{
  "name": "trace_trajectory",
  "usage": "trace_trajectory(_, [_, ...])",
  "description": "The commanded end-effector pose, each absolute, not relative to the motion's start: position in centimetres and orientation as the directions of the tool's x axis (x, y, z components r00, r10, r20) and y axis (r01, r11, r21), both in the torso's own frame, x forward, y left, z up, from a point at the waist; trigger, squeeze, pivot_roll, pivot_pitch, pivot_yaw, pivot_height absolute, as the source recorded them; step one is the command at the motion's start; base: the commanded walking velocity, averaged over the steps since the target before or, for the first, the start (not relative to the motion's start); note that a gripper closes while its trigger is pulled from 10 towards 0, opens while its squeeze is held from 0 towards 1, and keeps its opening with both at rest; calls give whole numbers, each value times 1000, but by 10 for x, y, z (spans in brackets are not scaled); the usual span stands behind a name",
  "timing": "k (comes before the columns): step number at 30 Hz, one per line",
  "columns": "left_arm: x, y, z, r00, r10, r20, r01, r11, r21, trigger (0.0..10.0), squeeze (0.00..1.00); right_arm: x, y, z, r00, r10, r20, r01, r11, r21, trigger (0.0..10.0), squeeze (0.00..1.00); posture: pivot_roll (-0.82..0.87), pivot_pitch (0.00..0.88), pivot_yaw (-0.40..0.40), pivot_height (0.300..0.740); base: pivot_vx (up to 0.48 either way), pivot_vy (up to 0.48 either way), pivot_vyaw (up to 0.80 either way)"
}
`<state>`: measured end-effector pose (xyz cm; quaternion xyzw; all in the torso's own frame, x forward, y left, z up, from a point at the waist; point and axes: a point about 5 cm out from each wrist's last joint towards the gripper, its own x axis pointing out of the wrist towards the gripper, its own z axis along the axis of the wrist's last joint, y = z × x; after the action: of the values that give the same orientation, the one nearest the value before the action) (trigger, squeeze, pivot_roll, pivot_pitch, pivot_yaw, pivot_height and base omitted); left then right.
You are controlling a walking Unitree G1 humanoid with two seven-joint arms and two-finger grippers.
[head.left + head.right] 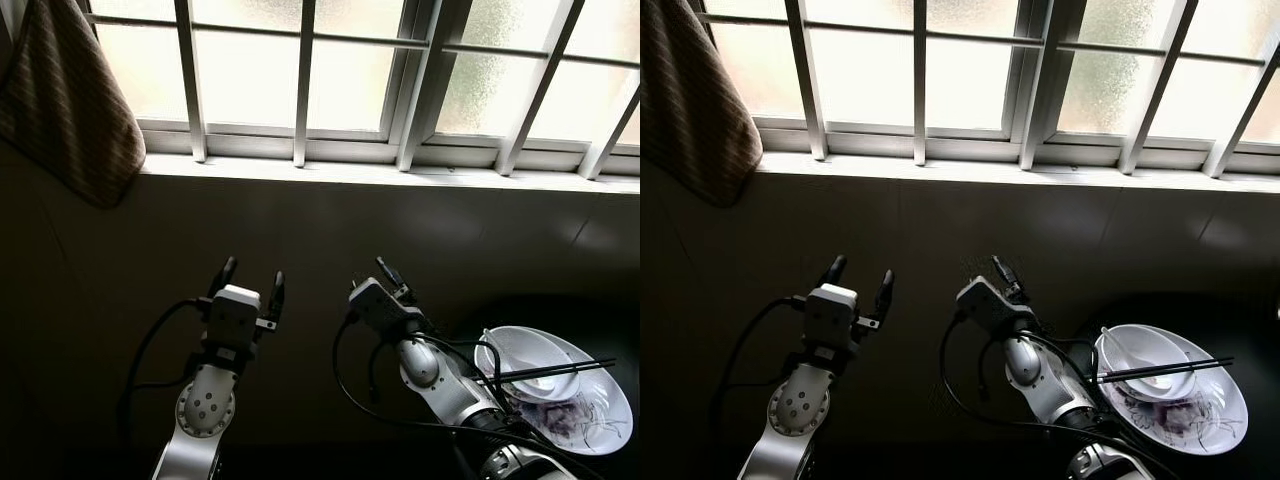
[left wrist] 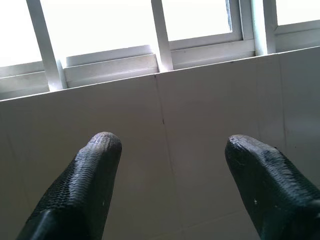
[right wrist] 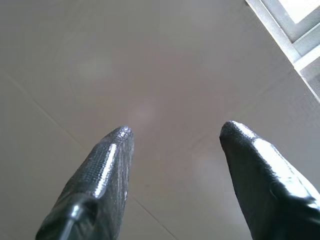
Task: Kitchen organization
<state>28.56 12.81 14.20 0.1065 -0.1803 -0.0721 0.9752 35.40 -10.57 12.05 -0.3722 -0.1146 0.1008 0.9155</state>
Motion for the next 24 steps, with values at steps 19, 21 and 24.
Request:
trace_trajectory(19, [286,123,138,924,-208,321,145,967,209,10000,0,340,-106,102,974,208,88,-83,693,-716,10000,0,56,0,-67,740,0,127,-253])
trace_trajectory(21, [286,123,138,925,-207,320,143,967,213,10000,0,340,-107,101,977,199,73,-90,703,-706,10000,0,56,0,-67,740,0,0,-800])
trace_trajectory(24, [285,124,137,926,-208,316,144,966,214,10000,0,339,-107,100,975,207,81,-79,664,-744,10000,0,58,0,-68,740,0,0,-800])
